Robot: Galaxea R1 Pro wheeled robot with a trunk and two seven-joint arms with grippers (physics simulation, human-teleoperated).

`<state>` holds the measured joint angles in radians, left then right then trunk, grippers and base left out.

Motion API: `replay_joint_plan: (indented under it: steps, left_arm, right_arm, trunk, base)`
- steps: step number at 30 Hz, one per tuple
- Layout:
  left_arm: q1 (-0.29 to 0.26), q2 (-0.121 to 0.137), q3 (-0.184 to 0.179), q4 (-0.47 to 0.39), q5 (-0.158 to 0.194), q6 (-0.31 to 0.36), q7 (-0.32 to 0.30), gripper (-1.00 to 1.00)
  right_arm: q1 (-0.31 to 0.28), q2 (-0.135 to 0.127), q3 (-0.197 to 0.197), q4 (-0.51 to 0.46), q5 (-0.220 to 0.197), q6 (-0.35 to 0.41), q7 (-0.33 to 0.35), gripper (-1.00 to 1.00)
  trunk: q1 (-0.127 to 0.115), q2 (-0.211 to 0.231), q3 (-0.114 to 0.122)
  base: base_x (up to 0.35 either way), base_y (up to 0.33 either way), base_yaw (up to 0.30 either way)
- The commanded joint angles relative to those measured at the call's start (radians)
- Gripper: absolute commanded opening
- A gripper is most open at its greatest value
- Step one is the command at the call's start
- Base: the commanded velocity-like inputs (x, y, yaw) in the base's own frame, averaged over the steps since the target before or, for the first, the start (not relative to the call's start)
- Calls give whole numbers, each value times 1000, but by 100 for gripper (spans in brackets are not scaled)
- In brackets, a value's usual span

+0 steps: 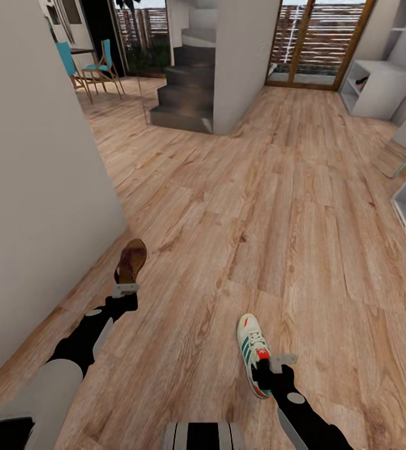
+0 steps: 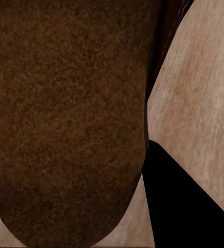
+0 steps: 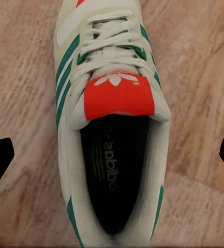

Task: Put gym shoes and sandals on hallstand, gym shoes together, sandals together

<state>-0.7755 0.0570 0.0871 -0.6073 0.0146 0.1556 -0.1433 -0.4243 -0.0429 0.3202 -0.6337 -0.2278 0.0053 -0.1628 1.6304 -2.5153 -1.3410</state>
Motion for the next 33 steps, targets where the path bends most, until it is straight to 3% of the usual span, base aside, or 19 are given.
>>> replay_joint_plan:
  steps: [1,4,23,33]
  left_arm:
    - [0,-11,6,-7,-2,8,-9,-100]
    - [1,-12,6,-8,-1,7,-9,-100]
    - [2,-13,7,-8,-1,7,-10,-100]
    - [2,-13,7,-8,-1,7,-10,-100]
  right_arm:
    - [-1,-3,7,-3,-10,-1,-9,100]
    - [-1,-4,7,-3,-10,-1,-9,100]
    - [-1,-5,7,-4,-10,-2,-9,100]
    - [-1,-5,7,-4,-10,-2,-10,100]
  trunk:
    - [0,0,-1]
    - [0,0,-2]
    - [8,-5,-105]
    - [9,-5,-114]
  base:
    - [0,0,-2]
    - [0,0,-1]
    - [0,0,0]
    - [0,0,0]
